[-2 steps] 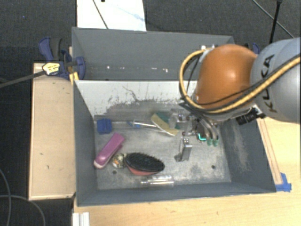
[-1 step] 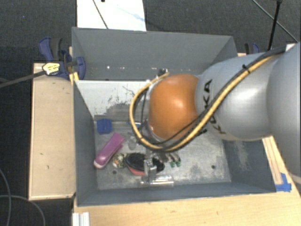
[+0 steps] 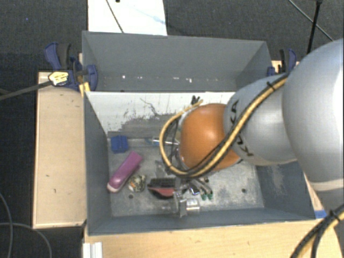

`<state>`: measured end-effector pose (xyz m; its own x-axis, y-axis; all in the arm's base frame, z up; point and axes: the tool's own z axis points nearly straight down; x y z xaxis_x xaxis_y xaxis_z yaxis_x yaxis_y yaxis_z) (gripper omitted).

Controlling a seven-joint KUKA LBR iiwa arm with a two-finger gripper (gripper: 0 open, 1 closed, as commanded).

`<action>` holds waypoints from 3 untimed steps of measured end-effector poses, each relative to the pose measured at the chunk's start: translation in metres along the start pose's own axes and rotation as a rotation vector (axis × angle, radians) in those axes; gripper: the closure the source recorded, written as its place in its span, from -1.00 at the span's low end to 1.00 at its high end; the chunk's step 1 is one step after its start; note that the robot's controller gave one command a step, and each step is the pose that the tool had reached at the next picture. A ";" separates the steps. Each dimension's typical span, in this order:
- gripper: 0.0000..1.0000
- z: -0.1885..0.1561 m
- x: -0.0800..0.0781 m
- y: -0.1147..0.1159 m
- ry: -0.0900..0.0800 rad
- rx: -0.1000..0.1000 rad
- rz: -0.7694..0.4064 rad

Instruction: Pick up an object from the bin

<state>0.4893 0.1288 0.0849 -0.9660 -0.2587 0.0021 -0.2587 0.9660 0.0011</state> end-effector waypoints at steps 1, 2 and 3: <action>1.00 -0.005 -0.002 0.002 -0.003 0.000 0.002; 1.00 -0.106 0.006 0.003 -0.011 0.001 -0.023; 1.00 -0.192 -0.017 -0.006 -0.014 0.001 0.032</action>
Offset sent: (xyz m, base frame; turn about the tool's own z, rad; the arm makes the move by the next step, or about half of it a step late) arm 0.0000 0.0000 0.0000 0.0000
